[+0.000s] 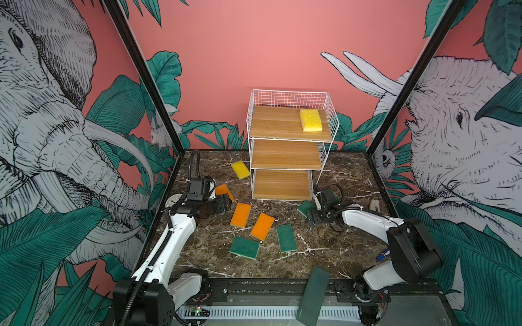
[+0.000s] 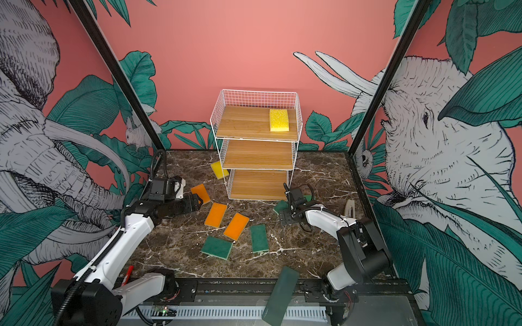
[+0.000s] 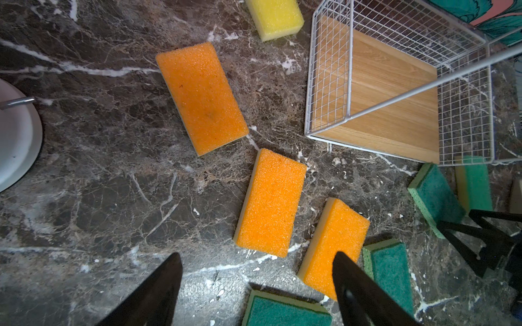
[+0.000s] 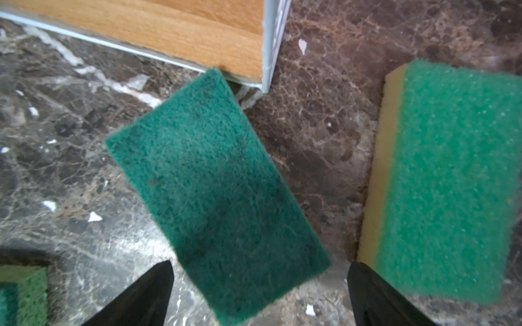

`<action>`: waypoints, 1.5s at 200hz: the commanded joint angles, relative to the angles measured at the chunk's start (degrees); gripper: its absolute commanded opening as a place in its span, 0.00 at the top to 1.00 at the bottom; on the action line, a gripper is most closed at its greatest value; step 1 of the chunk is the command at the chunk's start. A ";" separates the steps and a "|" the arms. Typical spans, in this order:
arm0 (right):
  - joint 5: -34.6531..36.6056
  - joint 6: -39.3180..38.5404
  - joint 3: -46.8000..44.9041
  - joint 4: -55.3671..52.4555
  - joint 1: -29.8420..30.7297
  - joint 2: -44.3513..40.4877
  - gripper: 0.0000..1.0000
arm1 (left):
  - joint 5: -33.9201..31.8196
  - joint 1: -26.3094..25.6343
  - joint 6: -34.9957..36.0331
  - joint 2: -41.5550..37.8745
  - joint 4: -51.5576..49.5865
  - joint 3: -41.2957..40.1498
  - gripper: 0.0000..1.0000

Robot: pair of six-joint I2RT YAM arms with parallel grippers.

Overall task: Arrange cleaning sponges on a shelf
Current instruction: Rotate the cleaning sponge at the center of the table, then pick up the cleaning sponge at the center of the table.

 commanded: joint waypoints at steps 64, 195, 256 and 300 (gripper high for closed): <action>-7.81 -1.01 1.55 2.05 -0.53 3.62 0.02 | 0.49 -0.36 -0.74 -1.18 -0.46 -1.07 0.15; -2.83 7.67 -4.07 2.52 6.91 0.83 0.10 | 0.42 -1.85 -2.45 -4.79 -1.62 -3.92 0.16; 1.56 9.53 -3.19 1.23 7.07 3.29 0.19 | -0.12 -1.86 -2.48 -5.52 -2.59 -3.62 0.16; 3.55 10.67 -4.78 0.03 7.77 -0.22 0.34 | -0.53 -1.95 -2.76 -5.46 -2.60 -3.20 0.16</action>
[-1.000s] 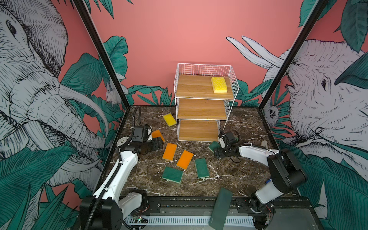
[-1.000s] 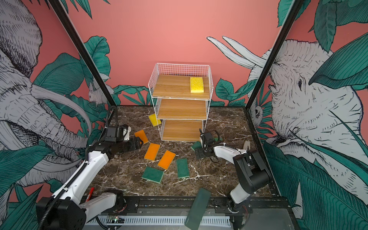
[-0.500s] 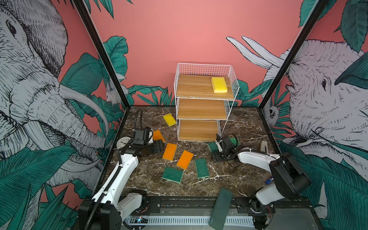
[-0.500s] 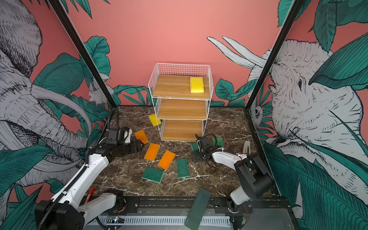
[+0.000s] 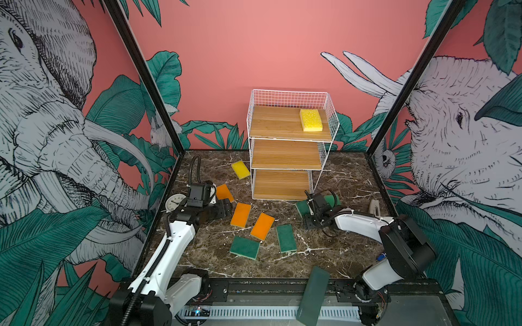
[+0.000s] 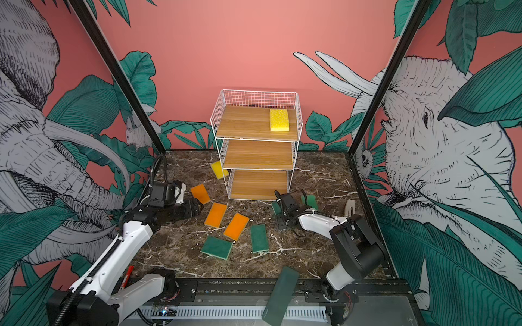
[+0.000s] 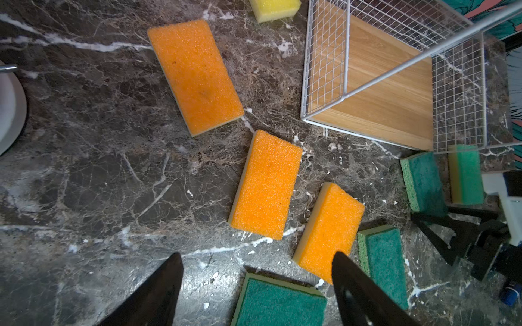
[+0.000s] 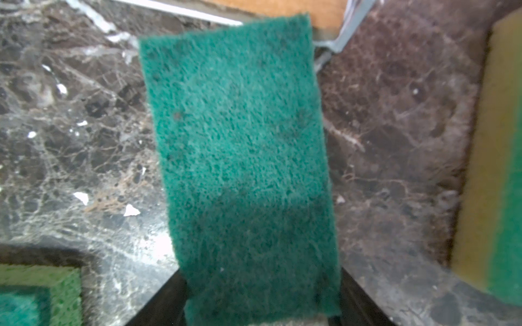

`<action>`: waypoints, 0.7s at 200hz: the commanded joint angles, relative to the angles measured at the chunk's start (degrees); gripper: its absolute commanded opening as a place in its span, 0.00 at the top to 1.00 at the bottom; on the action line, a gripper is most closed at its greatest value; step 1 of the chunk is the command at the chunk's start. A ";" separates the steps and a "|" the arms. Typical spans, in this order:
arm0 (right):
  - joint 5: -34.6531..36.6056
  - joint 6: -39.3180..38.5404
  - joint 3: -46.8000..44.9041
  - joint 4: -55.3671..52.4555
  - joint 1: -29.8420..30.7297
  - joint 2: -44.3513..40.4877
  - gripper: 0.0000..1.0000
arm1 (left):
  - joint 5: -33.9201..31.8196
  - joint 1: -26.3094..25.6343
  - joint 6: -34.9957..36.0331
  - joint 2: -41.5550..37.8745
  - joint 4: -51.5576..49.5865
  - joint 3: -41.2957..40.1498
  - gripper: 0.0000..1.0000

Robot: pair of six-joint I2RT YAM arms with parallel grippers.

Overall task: Arrange cleaning sponges on a shelf
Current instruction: Pick up the cleaning sponge at the center of the table.

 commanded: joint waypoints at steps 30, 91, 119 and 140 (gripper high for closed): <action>2.39 3.33 -3.14 -4.63 1.43 -5.55 0.36 | -0.55 -0.25 -0.54 -1.26 -1.64 0.63 0.17; 7.24 7.83 1.05 -18.40 9.53 -16.84 0.39 | -1.95 -0.40 2.15 -3.95 -4.00 4.04 0.17; 11.63 12.57 5.88 -27.12 14.47 -23.45 0.42 | -1.57 -0.39 2.33 -5.04 -5.32 5.81 0.17; 13.52 15.30 9.84 -32.31 17.65 -26.08 0.44 | -1.70 -0.44 2.12 -6.28 -5.36 6.30 0.17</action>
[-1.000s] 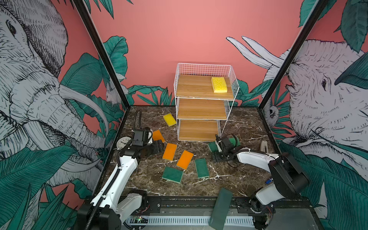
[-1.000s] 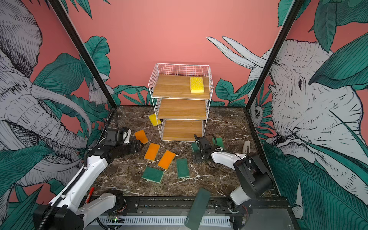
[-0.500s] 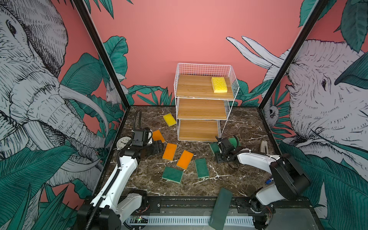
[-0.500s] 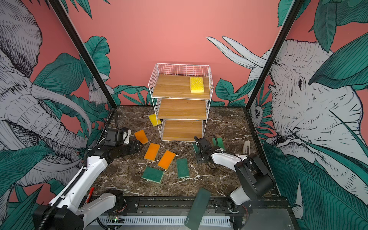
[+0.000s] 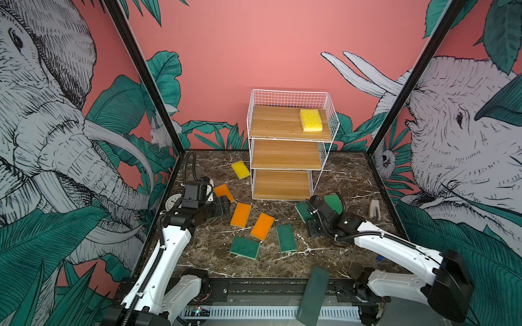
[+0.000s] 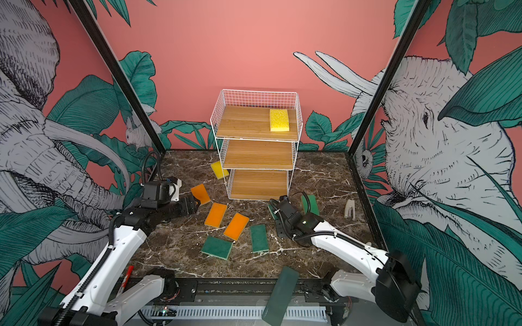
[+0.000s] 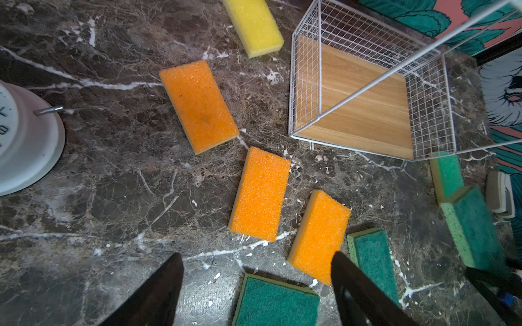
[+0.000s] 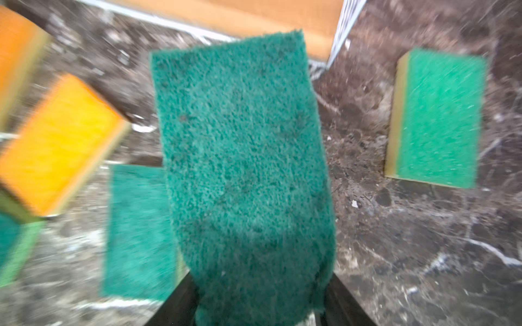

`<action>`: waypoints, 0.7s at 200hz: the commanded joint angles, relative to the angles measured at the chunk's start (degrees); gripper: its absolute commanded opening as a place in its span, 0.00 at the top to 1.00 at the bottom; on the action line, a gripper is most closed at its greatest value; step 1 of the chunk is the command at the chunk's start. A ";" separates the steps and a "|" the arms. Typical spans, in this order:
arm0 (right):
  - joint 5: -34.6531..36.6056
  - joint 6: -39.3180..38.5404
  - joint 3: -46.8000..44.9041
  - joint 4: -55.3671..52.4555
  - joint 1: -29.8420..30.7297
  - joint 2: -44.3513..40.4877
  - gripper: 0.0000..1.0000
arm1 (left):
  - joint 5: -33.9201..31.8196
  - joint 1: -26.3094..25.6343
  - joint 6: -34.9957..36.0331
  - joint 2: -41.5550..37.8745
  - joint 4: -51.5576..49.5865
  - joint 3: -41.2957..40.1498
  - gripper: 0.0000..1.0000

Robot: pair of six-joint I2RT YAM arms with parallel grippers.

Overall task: Arrange cleaning sponges on a shelf
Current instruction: Pick up the cleaning sponge at the center of the table.

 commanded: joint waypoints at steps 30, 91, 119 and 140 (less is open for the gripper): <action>8.45 7.34 11.92 -14.18 8.92 -3.68 0.46 | 0.68 -0.33 -1.06 -3.48 -0.39 1.44 0.17; 20.92 4.99 37.29 -21.56 21.06 5.46 0.49 | -1.52 -0.37 1.20 -5.69 -3.73 6.93 0.17; 22.37 -0.25 49.18 -21.35 24.22 11.41 0.50 | -2.87 -0.37 2.13 -6.07 -5.33 8.81 0.17; 23.01 -3.61 55.62 -20.73 24.52 14.23 0.52 | -3.02 -0.37 2.45 -6.35 -5.73 9.99 0.17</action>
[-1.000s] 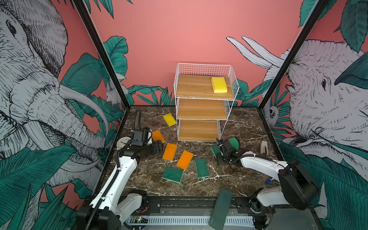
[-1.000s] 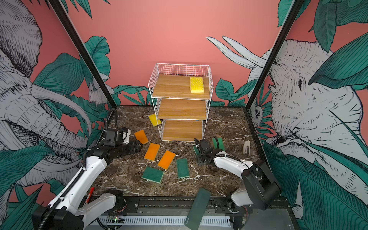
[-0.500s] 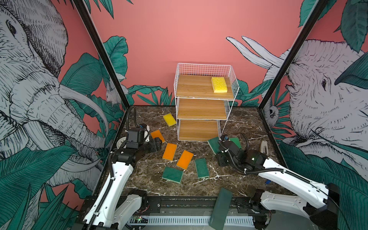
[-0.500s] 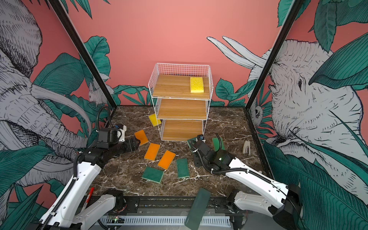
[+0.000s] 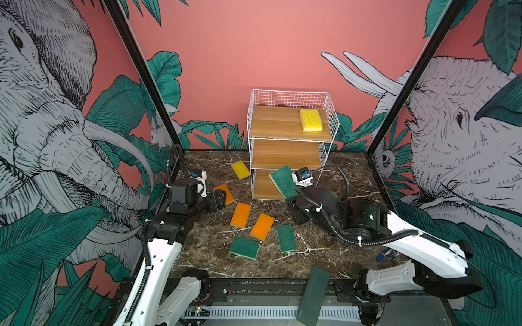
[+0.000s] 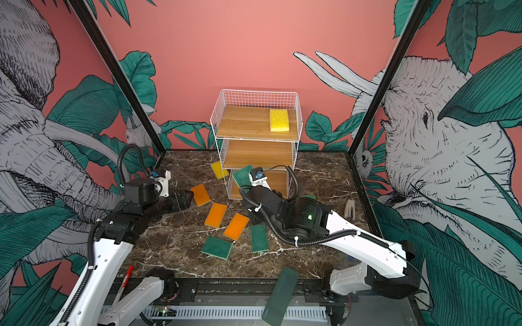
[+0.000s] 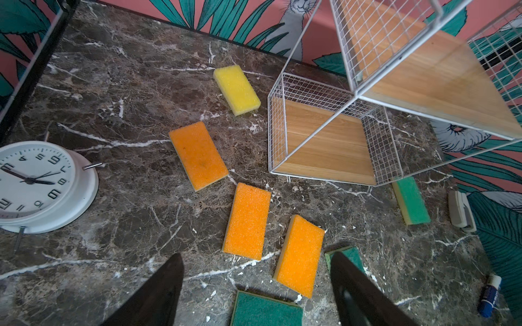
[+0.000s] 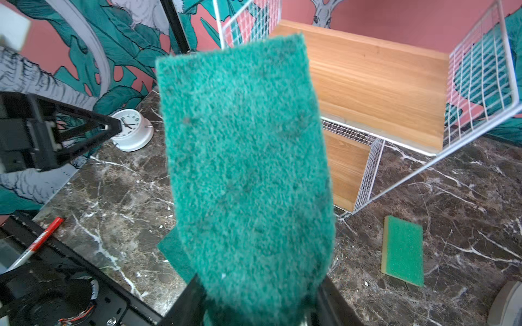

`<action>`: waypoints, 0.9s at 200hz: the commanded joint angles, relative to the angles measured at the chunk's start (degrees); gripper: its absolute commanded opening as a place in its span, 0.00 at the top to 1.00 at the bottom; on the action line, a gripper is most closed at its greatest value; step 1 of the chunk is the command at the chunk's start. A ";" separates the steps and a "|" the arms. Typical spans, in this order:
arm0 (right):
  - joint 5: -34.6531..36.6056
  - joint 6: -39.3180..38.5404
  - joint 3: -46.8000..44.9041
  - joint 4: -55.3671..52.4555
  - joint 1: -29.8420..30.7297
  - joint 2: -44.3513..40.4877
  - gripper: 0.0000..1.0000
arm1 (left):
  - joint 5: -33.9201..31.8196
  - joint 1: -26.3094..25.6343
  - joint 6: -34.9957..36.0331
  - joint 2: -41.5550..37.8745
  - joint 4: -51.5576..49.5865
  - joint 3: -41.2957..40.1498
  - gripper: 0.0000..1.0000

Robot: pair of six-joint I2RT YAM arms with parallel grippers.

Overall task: Arrange cleaning sponges on a shelf
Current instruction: Pick up the cleaning sponge at the center of the table, then place the cleaning sponge at the shelf.

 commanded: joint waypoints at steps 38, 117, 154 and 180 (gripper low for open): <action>5.57 -10.88 11.39 2.78 0.63 3.26 0.53 | -1.41 -0.16 1.51 -0.50 -1.70 2.72 0.17; 8.90 -25.02 13.01 16.32 0.61 1.39 0.54 | -0.51 -0.16 1.10 3.11 0.90 3.42 0.17; 7.92 -29.41 19.64 14.84 -0.90 4.34 0.53 | -0.22 -0.17 0.13 4.06 2.02 3.44 0.17; 4.37 -28.19 24.88 10.68 -6.06 7.58 0.53 | 0.04 -0.16 -0.23 4.87 3.38 3.38 0.17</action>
